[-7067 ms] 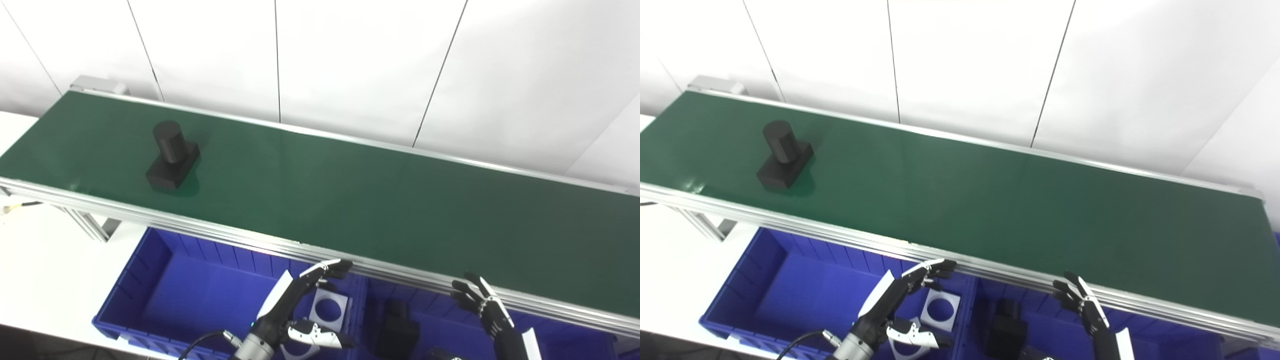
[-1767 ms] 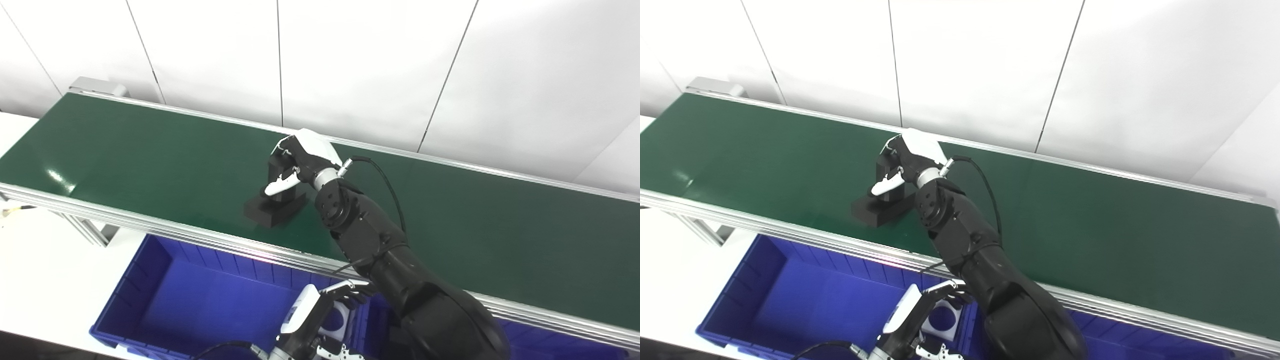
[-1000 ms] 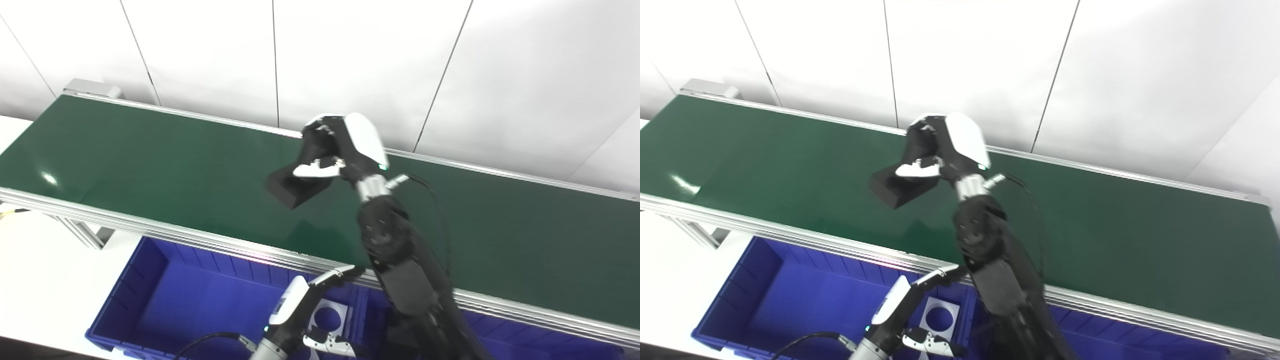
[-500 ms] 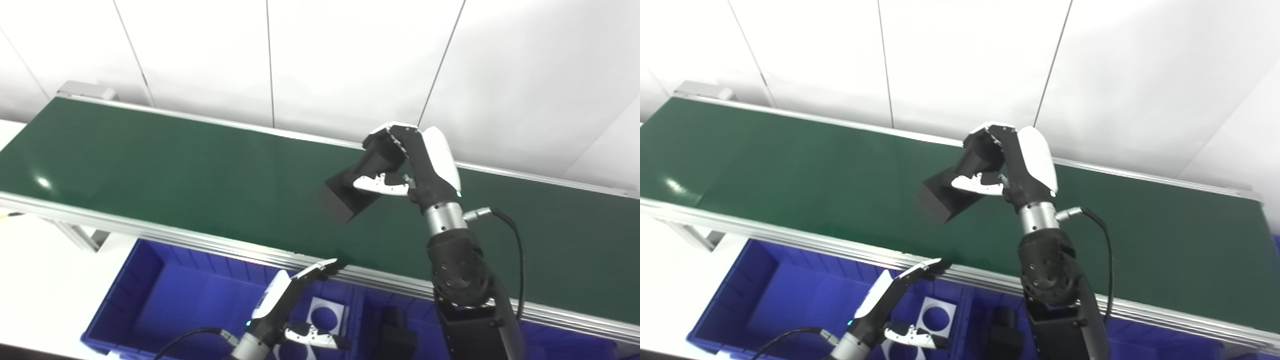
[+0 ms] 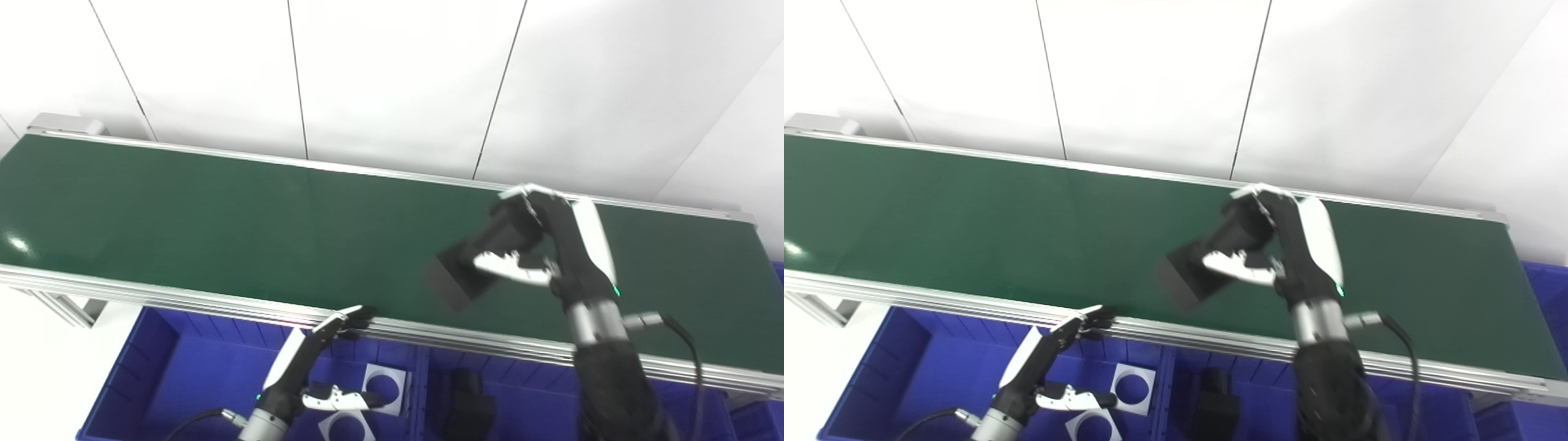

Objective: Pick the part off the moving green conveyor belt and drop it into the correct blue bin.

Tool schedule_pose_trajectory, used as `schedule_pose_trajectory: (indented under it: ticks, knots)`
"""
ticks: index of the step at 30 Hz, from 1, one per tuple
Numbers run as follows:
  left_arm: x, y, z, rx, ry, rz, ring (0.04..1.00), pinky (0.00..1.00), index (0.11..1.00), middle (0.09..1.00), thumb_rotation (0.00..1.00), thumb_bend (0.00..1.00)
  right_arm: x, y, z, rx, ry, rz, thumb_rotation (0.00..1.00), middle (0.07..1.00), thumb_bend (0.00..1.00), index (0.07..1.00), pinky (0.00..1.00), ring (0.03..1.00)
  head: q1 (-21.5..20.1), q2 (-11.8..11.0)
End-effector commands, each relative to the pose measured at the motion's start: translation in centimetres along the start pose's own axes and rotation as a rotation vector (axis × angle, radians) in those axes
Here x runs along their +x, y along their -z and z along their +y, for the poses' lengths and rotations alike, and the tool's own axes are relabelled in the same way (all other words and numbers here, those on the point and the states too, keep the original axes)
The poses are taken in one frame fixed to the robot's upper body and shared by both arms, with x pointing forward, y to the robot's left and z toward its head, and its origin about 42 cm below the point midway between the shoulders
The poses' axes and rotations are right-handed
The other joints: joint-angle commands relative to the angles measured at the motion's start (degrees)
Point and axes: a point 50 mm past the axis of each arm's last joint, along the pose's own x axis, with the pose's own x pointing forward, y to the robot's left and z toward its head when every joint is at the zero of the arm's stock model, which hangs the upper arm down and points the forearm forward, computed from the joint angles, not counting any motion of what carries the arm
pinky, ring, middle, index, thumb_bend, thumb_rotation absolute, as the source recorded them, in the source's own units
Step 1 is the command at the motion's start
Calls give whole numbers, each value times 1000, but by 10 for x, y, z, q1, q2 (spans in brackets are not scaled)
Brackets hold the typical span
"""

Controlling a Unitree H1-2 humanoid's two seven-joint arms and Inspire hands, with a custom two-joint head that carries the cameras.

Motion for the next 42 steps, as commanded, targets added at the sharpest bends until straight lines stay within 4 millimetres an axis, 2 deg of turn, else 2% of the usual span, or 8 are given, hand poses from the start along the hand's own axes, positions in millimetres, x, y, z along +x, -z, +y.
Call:
schedule_pose_trajectory:
  ticks: [1, 12, 22, 29, 31, 32, 36, 42]
  knots:
    - [5, -11, 3, -38, 2, -57, 778, 725, 821, 814, 445, 941, -8, -4, -10, 14, 13, -18, 0, 531, 507, 480, 285, 416, -3, 8]
    - [10, -18, 10, -92, 1, -75, 768, 715, 818, 806, 435, 921, -77, 51, 8, -40, -139, 179, 0, 542, 506, 462, 283, 426, -5, 36]
    - [11, -23, 13, -112, 1, -88, 766, 712, 822, 798, 425, 924, -88, 75, 20, -140, -216, 255, 0, 530, 507, 478, 288, 416, -4, 49]
    - [9, -27, 15, -116, 1, -100, 762, 709, 818, 793, 413, 922, -93, 83, 30, -219, -315, 304, 0, 518, 508, 519, 426, 420, -2, 56]
    - [9, -27, 15, -116, 3, -101, 762, 710, 819, 795, 423, 923, -95, 85, 35, -220, -309, 286, 92, 696, 503, 504, 508, 587, -2, 57]
    - [9, -27, 15, -117, 3, -101, 763, 711, 817, 795, 418, 924, -95, 86, 37, -222, -305, 279, 84, 780, 556, 681, 576, 685, -2, 57]
    - [8, -26, 16, -116, 5, -98, 765, 710, 818, 797, 419, 926, -96, 86, 45, -220, -243, 253, 195, 909, 657, 892, 734, 861, 0, 56]
    - [6, -26, 18, -119, 10, -95, 768, 711, 816, 800, 413, 930, -105, 84, 53, -230, -122, 195, 328, 993, 744, 993, 907, 971, -2, 53]
